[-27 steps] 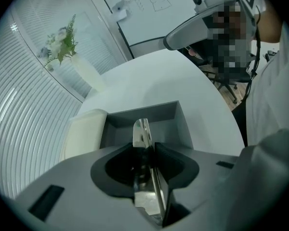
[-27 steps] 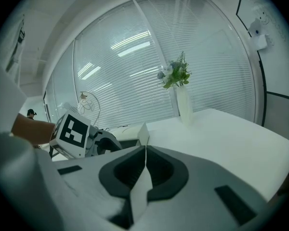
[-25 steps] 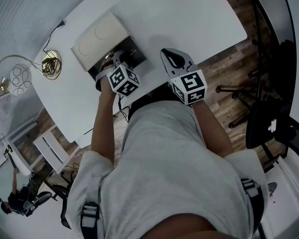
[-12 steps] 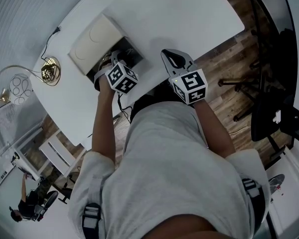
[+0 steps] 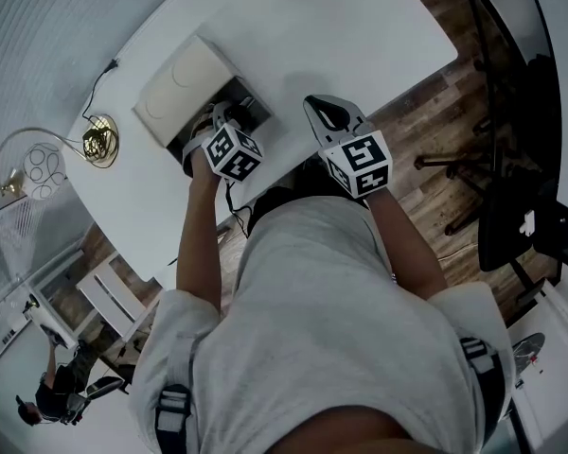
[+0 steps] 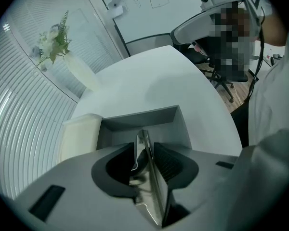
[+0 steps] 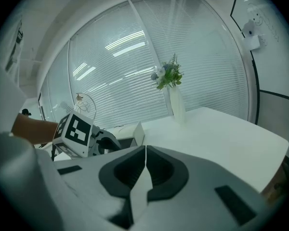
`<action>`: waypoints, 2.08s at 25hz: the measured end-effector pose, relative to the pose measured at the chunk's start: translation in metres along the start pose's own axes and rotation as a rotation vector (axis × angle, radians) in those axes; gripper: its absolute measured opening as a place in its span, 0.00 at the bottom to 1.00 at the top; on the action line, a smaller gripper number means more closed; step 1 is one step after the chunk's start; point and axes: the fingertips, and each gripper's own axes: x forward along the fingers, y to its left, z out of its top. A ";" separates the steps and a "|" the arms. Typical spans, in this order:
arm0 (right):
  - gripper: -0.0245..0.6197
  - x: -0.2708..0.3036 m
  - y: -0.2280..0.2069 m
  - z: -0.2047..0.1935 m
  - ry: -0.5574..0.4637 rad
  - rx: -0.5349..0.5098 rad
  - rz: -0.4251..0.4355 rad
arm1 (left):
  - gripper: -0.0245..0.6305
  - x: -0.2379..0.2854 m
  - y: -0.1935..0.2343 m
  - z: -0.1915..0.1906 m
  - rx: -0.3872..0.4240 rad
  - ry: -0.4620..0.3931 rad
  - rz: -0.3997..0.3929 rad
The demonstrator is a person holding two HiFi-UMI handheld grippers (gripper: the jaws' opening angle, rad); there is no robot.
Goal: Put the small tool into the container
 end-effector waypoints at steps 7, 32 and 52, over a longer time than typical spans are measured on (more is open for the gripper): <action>0.08 0.008 0.019 0.004 -0.004 0.004 0.036 | 0.24 -0.032 -0.001 0.009 -0.162 -0.138 0.017; 0.08 0.036 0.225 0.036 -0.038 -0.281 0.150 | 0.07 -0.237 0.025 -0.162 -1.002 -0.624 0.445; 0.08 -0.072 0.233 0.171 -0.398 -0.296 -0.115 | 0.07 -0.385 0.063 -0.120 -0.830 -0.924 0.639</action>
